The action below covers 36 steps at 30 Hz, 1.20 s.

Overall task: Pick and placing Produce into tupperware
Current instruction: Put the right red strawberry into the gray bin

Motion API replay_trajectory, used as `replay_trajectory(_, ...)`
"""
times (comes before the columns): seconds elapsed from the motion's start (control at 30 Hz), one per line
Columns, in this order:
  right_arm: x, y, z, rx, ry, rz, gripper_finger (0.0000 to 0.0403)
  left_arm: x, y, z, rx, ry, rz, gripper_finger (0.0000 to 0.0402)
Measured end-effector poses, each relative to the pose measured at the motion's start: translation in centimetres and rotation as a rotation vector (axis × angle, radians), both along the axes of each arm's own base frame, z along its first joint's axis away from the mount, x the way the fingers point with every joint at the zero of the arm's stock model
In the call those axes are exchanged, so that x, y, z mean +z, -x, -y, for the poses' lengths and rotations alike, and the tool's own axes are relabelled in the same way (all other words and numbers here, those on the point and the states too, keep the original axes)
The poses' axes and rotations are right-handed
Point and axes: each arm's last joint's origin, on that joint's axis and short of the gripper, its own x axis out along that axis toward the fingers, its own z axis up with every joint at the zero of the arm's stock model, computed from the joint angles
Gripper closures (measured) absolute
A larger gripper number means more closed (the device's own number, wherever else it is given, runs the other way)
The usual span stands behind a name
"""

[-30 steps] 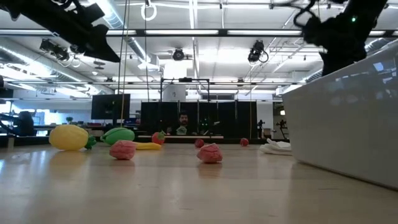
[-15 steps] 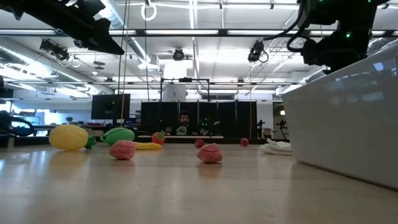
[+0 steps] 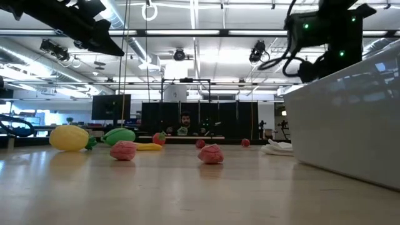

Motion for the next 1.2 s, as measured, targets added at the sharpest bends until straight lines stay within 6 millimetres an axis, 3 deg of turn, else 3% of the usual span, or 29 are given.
replay_trajectory(0.33,-1.6,-0.2,0.9,-0.016,-0.012,-0.147,0.0190,-0.2,0.0,0.0,0.004,0.018,-0.004,0.0306)
replay_trajectory(0.7,-2.0,0.0,2.5,-0.069,-0.025,-0.168,0.0191,-0.3,0.1,0.0,0.004,0.021,-0.017,0.0301)
replay_trajectory(0.97,-3.9,1.3,2.5,-0.089,-0.044,-0.248,0.0196,-0.3,0.1,0.0,0.005,0.022,-0.019,0.0307)
replay_trajectory(1.2,-4.0,1.3,2.5,-0.080,-0.043,-0.238,0.0199,-0.3,0.1,0.0,0.005,0.021,-0.019,0.0303)
